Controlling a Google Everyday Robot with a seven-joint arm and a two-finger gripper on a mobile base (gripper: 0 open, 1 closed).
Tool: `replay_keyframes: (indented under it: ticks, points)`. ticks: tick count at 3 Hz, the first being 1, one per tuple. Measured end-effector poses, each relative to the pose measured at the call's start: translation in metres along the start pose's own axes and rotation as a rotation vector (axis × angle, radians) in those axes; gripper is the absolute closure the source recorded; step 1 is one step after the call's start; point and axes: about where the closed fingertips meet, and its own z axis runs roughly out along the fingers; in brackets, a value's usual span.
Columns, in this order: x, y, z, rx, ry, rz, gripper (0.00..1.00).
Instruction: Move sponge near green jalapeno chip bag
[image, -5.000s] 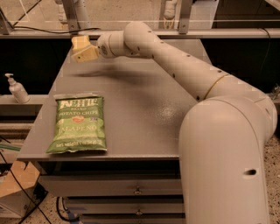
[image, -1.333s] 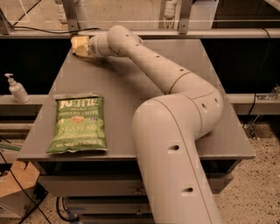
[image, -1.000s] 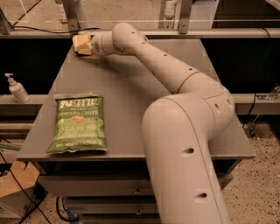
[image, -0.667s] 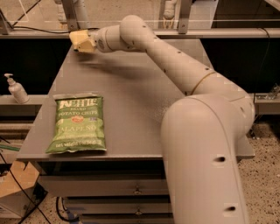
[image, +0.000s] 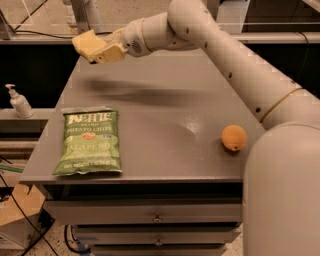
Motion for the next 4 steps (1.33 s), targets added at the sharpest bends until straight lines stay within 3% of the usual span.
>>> replay_keyframes:
  ticks: [1,2,3,4]
  points:
    - [0.002,0.048,-0.044,-0.122,0.025,-0.091,1.0]
    - [0.016,0.086,-0.073,-0.233,0.06,-0.136,1.0]
    - [0.037,0.114,-0.086,-0.314,0.122,-0.145,0.82]
    - [0.058,0.129,-0.096,-0.343,0.16,-0.126,0.59]
